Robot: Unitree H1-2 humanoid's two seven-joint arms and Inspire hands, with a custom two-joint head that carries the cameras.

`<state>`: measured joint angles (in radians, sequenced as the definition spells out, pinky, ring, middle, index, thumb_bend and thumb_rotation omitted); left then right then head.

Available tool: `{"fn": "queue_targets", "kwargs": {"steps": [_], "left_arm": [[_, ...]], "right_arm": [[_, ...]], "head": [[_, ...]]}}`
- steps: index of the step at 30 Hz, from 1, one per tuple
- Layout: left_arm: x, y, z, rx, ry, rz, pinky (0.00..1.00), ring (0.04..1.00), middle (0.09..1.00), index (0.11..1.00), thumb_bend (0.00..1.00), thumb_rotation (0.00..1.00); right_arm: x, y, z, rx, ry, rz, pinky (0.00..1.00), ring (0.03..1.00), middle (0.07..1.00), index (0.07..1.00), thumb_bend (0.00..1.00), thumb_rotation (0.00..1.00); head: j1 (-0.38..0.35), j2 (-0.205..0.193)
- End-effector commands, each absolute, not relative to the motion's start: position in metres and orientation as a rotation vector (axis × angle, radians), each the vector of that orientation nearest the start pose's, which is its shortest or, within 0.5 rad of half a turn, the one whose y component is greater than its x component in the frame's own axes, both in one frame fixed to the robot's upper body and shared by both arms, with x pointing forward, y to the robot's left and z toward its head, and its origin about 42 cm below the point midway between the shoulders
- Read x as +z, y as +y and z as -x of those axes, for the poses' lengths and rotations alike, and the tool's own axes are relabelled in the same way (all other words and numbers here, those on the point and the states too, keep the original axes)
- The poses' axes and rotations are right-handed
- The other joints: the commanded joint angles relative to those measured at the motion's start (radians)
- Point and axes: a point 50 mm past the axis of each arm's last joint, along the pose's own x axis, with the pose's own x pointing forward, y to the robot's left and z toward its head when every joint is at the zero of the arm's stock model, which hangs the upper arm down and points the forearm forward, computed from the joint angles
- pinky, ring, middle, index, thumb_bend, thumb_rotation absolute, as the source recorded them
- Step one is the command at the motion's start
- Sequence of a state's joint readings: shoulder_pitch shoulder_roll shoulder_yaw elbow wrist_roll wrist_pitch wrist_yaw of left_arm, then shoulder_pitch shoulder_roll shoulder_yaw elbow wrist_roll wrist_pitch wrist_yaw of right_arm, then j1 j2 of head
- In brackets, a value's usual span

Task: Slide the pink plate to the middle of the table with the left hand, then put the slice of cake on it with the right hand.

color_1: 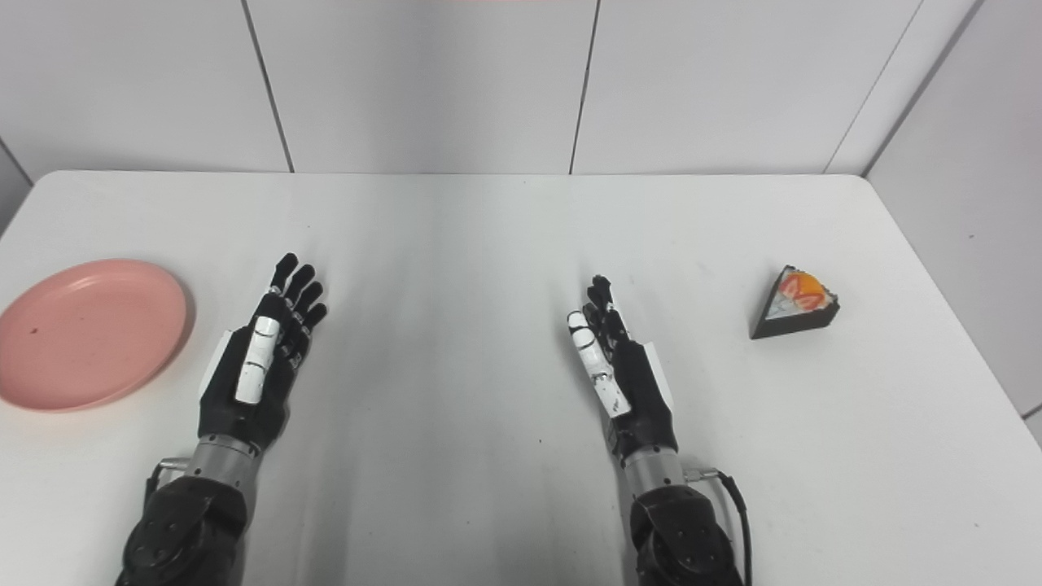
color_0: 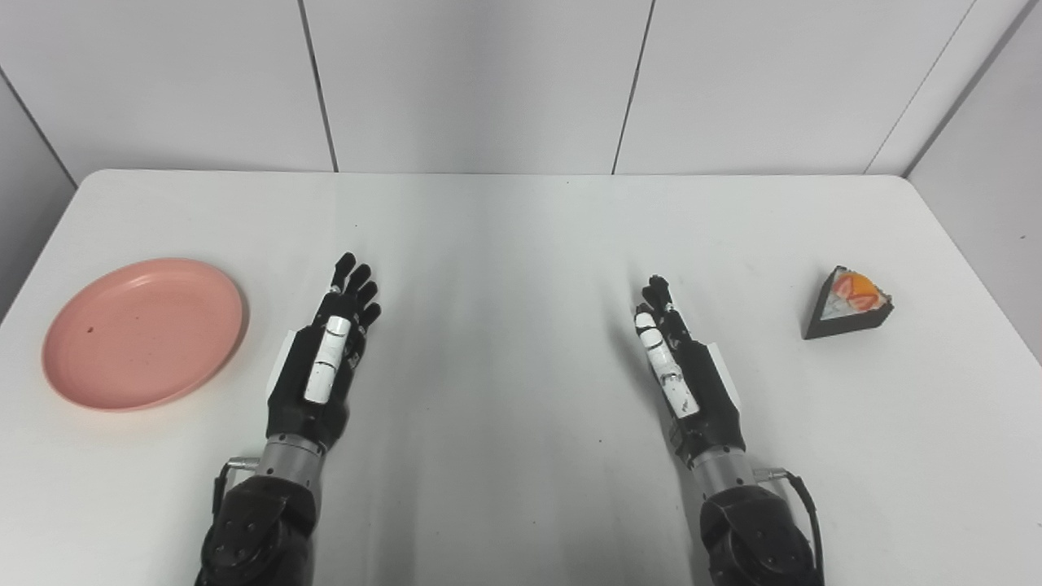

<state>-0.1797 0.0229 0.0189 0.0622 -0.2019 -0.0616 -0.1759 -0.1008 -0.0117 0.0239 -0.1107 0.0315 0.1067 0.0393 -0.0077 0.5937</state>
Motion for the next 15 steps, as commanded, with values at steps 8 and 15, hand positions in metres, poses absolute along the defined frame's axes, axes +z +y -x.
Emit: {"fn": "queue_targets", "kwargs": {"steps": [8, 15], "left_arm": [[0.139, 0.172, -0.342, -0.165, -0.237, 0.178, 0.97, 0.967, 0.977, 0.971, 0.77, 0.76], [0.165, 0.167, -0.368, -0.151, -0.358, 0.065, 1.0, 0.994, 0.997, 0.999, 0.74, 0.89]], "right_arm": [[0.152, -0.224, -0.312, 0.082, -0.188, -0.016, 0.99, 0.974, 0.977, 0.994, 0.61, 0.77], [0.145, -0.245, -0.315, 0.111, -0.206, -0.04, 1.0, 1.0, 1.0, 1.0, 0.65, 0.83]], "head": [[0.276, -0.072], [0.426, -0.134]]}}
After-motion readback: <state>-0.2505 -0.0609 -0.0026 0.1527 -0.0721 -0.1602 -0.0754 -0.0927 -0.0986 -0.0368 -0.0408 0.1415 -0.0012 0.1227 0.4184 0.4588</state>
